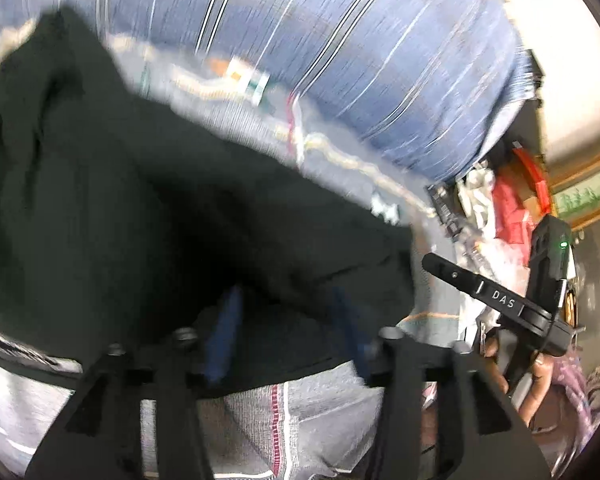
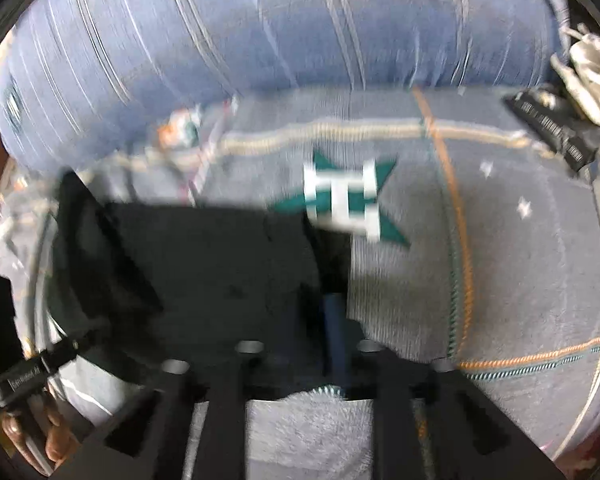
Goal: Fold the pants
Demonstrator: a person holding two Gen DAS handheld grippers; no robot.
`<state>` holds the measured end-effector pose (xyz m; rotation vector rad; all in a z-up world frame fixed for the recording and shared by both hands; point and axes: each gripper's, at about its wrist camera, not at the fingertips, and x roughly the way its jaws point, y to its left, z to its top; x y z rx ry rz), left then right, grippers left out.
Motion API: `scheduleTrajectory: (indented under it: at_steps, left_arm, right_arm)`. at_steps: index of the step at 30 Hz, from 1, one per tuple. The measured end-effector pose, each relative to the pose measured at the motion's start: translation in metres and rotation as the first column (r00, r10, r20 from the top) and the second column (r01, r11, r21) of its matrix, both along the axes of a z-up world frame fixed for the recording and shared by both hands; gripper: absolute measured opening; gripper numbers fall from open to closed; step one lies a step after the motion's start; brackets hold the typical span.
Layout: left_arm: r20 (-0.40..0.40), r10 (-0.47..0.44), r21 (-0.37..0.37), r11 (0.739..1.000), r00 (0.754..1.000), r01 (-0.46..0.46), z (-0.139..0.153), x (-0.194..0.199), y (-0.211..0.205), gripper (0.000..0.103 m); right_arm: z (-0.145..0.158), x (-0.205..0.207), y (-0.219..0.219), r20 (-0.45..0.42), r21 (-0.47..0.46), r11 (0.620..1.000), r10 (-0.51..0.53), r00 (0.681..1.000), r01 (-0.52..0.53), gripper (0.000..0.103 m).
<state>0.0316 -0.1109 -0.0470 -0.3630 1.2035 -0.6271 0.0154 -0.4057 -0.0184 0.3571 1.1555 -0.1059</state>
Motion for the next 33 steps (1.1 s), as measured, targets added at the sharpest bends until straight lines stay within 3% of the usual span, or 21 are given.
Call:
scheduleTrajectory:
  at_steps: [1,5,9,12,14,18,21,27,30,31,33]
  left_arm:
    - [0.025,0.001,-0.002,1.0,1.0,-0.001,0.009,0.001,0.003,0.053]
    - [0.125,0.075,-0.021,0.997,0.989,-0.073,0.05,0.018,0.039,0.053]
    - [0.193,0.214,0.071,0.97,0.958,-0.231,0.063,0.049,0.089,0.062]
    - [0.124,0.316,0.087,0.941,0.941,-0.328,0.048,0.069,0.131,0.062]
    - [0.08,0.364,0.094,0.924,0.928,-0.371,0.036,0.077,0.15,0.062]
    - [0.058,0.367,0.145,0.917,0.928,-0.372,0.024,0.083,0.171,0.062]
    - [0.054,0.367,0.157,0.915,0.929,-0.37,0.022,0.089,0.186,0.062]
    - [0.05,0.436,0.158,0.885,0.898,-0.438,0.023,0.1,0.221,0.062]
    - [0.031,0.463,0.153,0.873,0.886,-0.462,0.019,0.103,0.232,0.062]
    - [0.026,0.468,0.152,0.871,0.883,-0.466,0.017,0.104,0.234,0.062]
    - [0.015,0.472,0.151,0.87,0.882,-0.469,0.015,0.104,0.235,0.062]
  right_arm:
    - [0.007,-0.001,0.002,0.035,-0.004,1.0,0.006,0.999,-0.006,0.051]
    - [0.02,0.0,0.023,0.111,0.026,0.997,0.071,0.991,-0.074,0.051]
    - [0.029,0.005,0.065,0.173,0.047,0.979,0.19,0.966,-0.201,0.051]
    - [0.032,0.016,0.104,0.21,0.064,0.951,0.282,0.936,-0.301,0.056]
    - [0.033,0.024,0.127,0.222,0.061,0.94,0.314,0.923,-0.335,0.065]
    - [0.032,0.038,0.177,0.227,0.008,0.924,0.37,0.901,-0.381,0.081]
    - [0.026,0.06,0.211,0.201,-0.019,0.903,0.423,0.884,-0.428,0.081]
    - [0.011,0.136,0.253,0.143,0.012,0.911,0.407,0.902,-0.413,0.081]
    - [-0.005,0.17,0.273,0.101,-0.01,0.914,0.404,0.909,-0.406,0.079]
    - [-0.009,0.177,0.278,0.088,-0.018,0.914,0.404,0.91,-0.404,0.073]
    - [-0.019,0.187,0.288,0.057,-0.028,0.909,0.417,0.907,-0.416,0.042]
